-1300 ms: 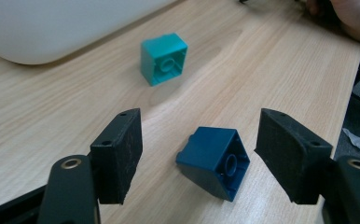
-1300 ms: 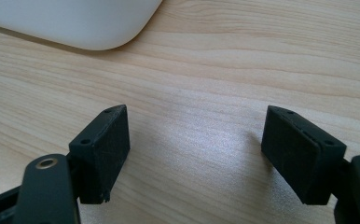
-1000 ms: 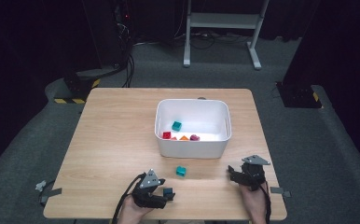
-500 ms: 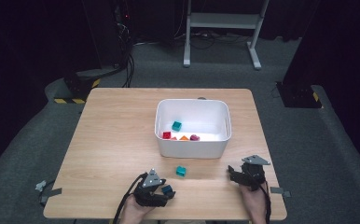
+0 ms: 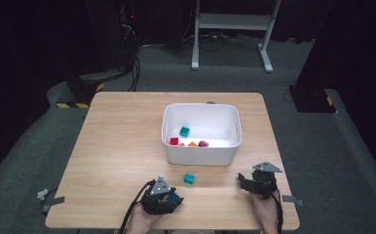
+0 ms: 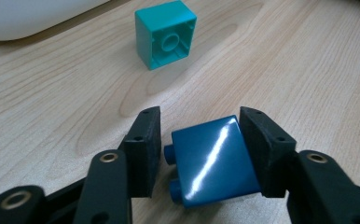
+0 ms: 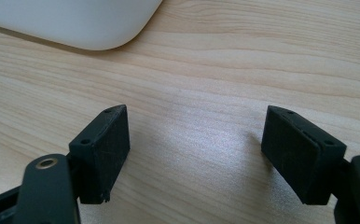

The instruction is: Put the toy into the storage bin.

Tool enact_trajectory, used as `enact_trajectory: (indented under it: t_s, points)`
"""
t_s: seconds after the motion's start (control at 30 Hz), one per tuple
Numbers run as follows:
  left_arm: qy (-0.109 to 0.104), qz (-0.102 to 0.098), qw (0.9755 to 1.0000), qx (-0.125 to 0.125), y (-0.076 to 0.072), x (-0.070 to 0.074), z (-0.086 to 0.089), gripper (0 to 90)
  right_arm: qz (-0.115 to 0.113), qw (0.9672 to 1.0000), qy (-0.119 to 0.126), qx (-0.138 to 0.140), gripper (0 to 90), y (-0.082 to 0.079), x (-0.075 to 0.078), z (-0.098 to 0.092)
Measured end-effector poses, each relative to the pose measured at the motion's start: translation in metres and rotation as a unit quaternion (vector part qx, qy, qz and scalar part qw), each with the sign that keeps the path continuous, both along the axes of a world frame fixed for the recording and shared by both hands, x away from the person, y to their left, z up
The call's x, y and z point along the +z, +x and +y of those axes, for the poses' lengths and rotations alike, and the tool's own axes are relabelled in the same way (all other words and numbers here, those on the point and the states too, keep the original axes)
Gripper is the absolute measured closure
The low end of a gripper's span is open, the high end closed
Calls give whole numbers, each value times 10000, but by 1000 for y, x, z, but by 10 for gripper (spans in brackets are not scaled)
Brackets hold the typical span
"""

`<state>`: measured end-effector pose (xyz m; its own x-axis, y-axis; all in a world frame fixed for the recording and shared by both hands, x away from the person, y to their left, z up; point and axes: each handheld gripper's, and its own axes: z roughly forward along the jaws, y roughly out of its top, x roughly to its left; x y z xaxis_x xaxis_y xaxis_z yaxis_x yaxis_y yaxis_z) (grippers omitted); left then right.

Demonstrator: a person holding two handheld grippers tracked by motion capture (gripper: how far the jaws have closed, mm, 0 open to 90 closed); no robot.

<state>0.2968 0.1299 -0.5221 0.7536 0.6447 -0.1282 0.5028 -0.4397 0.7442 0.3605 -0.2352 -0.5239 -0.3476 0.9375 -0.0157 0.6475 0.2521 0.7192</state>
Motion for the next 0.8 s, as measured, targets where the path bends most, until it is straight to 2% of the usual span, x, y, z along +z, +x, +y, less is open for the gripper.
enact_trajectory:
  t_s: [0.33, 0.6, 0.8]
  points:
    - [-9, 12, 10000, 9, 1, 0, 0, 543, -1, 10000, 0, 0, 233, 0, 0, 0]
    - [-150, 26, 9999, 32, 1, 2, 2, 561, -1, 10000, -1, 1, 233, 0, 0, 0]
    - [-101, 19, 9999, 50, 1, 3, 4, 566, -1, 10000, 1, -2, 233, 0, 0, 0]
